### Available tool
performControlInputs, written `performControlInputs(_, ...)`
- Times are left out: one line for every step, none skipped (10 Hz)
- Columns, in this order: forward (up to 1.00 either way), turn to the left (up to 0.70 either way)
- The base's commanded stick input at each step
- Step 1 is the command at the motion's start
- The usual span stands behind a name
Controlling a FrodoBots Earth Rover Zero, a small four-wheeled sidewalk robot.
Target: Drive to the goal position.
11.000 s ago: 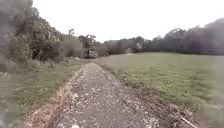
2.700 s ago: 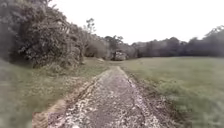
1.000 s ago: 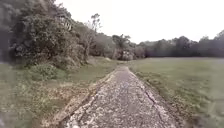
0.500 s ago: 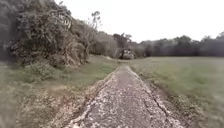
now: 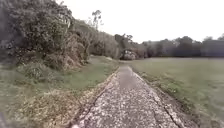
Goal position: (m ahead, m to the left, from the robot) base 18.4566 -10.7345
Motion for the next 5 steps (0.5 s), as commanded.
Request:
performControlInputs(0.70,-0.28)
performControlInputs(0.70,-0.35)
performControlInputs(0.70,-0.35)
performControlInputs(0.70,-0.35)
performControlInputs(0.70,-0.35)
